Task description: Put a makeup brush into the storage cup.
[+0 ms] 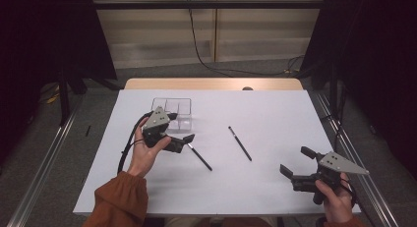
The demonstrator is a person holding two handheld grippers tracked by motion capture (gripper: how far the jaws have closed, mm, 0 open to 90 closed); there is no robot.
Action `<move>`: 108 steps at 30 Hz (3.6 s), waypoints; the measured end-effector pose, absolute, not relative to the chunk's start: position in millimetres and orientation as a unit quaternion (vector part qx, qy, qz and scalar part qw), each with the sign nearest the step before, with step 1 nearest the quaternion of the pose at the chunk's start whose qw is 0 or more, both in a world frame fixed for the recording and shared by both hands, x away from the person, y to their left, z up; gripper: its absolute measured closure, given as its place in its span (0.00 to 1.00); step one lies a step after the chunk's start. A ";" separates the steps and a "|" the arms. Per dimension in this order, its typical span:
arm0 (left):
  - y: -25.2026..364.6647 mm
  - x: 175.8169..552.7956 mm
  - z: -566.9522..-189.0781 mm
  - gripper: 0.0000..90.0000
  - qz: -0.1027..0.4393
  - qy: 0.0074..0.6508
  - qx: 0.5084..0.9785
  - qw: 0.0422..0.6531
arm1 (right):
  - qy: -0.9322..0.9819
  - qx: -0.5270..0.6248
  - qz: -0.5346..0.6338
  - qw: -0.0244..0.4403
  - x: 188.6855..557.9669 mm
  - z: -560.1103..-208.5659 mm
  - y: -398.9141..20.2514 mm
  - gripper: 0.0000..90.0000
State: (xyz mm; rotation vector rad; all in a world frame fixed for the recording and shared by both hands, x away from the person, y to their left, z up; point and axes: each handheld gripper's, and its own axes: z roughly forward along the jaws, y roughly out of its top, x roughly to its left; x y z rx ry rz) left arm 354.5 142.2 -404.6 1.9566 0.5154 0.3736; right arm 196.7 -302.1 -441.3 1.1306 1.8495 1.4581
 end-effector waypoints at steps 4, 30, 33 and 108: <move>136.6 362.1 -404.1 0.04 0.150 0.208 0.823 0.507 | 0.684 0.419 0.538 0.260 196.9 -441.5 -302.4 0.00; 100.3 385.7 -402.2 0.06 0.072 0.124 0.934 0.326 | 0.692 0.414 0.533 0.255 197.4 -442.5 -301.3 0.00; 99.7 388.2 -404.2 0.06 0.060 0.118 0.944 0.301 | 0.691 0.416 0.533 0.253 197.8 -442.8 -301.2 0.00; 56.6 407.6 -447.2 0.82 -0.034 0.040 0.995 0.081 | 0.704 0.412 0.526 0.242 198.7 -445.3 -299.4 0.00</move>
